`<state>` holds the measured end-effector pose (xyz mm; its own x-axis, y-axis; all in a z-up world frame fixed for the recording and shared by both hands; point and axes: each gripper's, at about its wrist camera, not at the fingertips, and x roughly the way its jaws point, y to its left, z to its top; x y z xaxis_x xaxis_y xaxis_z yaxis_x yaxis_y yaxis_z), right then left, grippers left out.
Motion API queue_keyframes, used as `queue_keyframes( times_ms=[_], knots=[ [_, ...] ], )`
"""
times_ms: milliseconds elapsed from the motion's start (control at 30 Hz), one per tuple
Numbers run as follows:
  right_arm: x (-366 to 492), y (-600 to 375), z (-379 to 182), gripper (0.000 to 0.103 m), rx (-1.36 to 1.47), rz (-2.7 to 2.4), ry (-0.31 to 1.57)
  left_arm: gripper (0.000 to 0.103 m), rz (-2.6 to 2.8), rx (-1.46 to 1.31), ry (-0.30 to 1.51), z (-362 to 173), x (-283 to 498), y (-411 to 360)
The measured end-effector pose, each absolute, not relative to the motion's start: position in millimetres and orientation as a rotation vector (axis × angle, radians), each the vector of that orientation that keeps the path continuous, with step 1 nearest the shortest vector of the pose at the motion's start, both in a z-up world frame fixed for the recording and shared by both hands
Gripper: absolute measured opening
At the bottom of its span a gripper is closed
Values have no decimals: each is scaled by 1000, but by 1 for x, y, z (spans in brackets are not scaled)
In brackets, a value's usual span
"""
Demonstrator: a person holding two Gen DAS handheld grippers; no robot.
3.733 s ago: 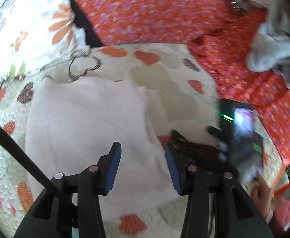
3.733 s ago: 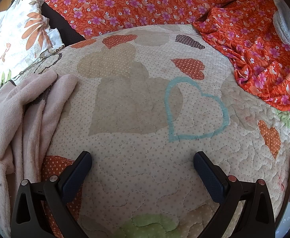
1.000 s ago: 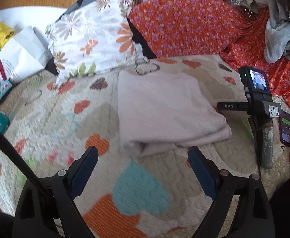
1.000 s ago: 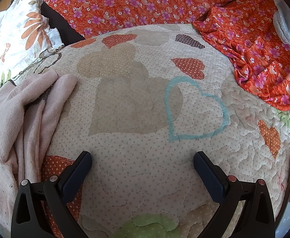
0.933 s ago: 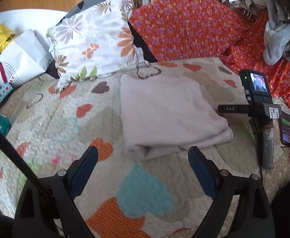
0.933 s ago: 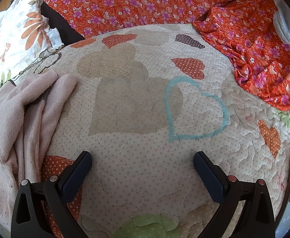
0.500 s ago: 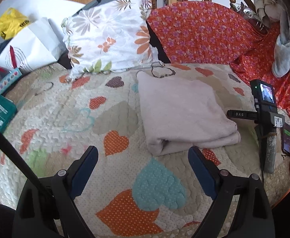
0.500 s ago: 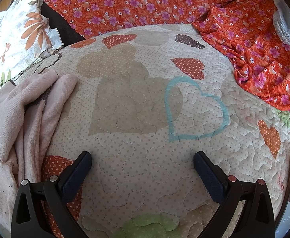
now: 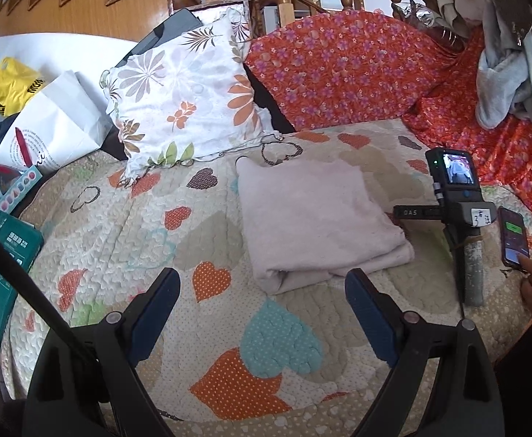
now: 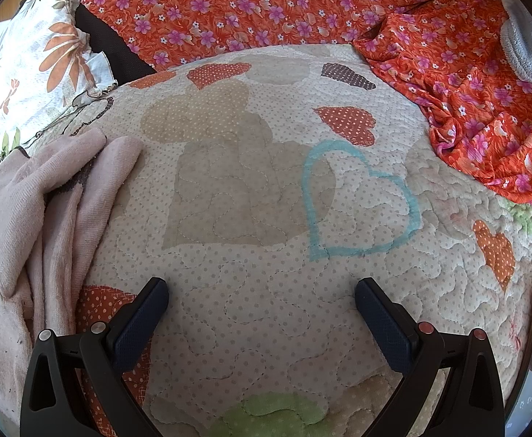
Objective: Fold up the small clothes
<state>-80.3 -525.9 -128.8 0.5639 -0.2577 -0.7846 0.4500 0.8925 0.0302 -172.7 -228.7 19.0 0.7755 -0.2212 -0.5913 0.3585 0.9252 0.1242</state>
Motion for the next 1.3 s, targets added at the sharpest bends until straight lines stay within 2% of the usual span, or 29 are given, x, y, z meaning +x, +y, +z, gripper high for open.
queue_keyframes(
  times_ms=[200,567,867,1300],
  knots=[
    [-80,-526,-129,103,238,-421,879,91,-346,230,645,16,-155,-233],
    [-80,-526,-129,103,238,-422,879,91,-411,110,712,-5,-66,-244],
    [-80,-526,-129,103,238,-422,879,91,-425,15,756,-11,-53,-227],
    [-80,-526,-129,103,237,-423,880,91,-380,44,789,-27,-49,-220]
  ],
)
